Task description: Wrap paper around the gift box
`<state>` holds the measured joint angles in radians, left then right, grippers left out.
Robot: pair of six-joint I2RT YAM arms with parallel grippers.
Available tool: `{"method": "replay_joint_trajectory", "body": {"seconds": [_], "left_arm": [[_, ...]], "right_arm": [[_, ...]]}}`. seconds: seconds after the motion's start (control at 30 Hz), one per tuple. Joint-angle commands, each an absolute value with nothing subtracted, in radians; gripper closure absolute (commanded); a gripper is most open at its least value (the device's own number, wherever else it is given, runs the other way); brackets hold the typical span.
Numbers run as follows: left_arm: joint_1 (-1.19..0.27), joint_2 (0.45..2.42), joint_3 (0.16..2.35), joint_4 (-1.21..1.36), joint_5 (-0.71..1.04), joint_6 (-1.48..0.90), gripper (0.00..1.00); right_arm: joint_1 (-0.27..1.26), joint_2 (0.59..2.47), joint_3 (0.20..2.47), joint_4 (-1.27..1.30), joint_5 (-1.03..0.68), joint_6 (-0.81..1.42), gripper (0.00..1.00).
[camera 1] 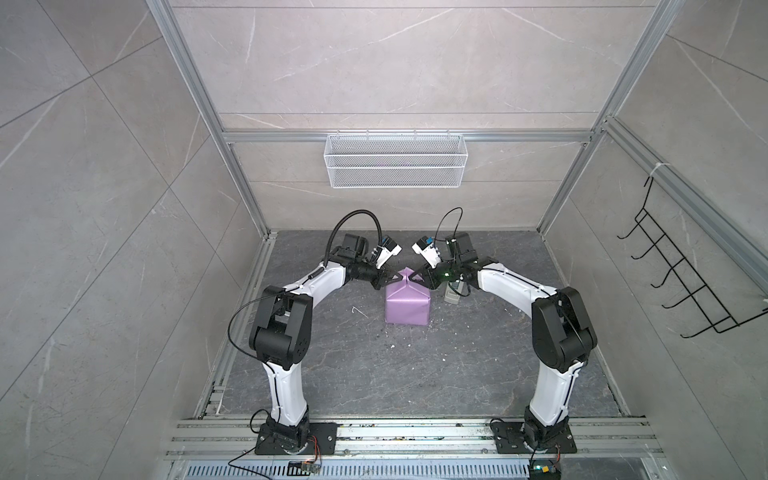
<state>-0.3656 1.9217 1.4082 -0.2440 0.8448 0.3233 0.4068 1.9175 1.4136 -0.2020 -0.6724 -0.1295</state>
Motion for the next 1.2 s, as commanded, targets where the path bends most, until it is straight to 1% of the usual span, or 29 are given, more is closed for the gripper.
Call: {"method": "replay_joint_trajectory", "body": {"seconds": [0.0,0.37,0.47,0.53,0.6,0.7,0.8,0.97,1.17], "left_arm": [[-0.368,1.927,1.437,-0.242,0.887,0.35,1.0],[-0.367,1.921,1.436,-0.244,0.881,0.353,1.0],[-0.367,1.917,1.433,-0.244,0.88,0.352,1.0],[-0.367,1.914,1.433,-0.244,0.881,0.352,1.0],[-0.367,1.911,1.43,-0.244,0.879,0.351,1.0],[-0.367,1.909,1.426,-0.244,0.88,0.353,1.0],[-0.367,1.908,1.424,-0.245,0.878,0.354,1.0],[-0.367,1.904,1.425,-0.244,0.875,0.355,1.0],[-0.368,1.899,1.42,-0.231,0.876,0.344,0.99]], "right_arm": [[0.404,1.948,1.452,-0.245,-0.721,-0.165,0.81],[0.398,1.968,1.484,-0.268,-0.753,-0.191,0.97],[0.397,1.97,1.493,-0.276,-0.755,-0.196,0.98],[0.394,1.966,1.494,-0.278,-0.751,-0.196,0.97],[0.393,1.956,1.492,-0.277,-0.739,-0.195,0.89],[0.383,1.932,1.477,-0.272,-0.727,-0.189,0.68],[0.368,1.9,1.443,-0.262,-0.726,-0.186,0.58],[0.343,1.858,1.382,-0.24,-0.721,-0.175,0.53],[0.337,1.841,1.323,-0.191,-0.691,-0.134,0.52]]}}
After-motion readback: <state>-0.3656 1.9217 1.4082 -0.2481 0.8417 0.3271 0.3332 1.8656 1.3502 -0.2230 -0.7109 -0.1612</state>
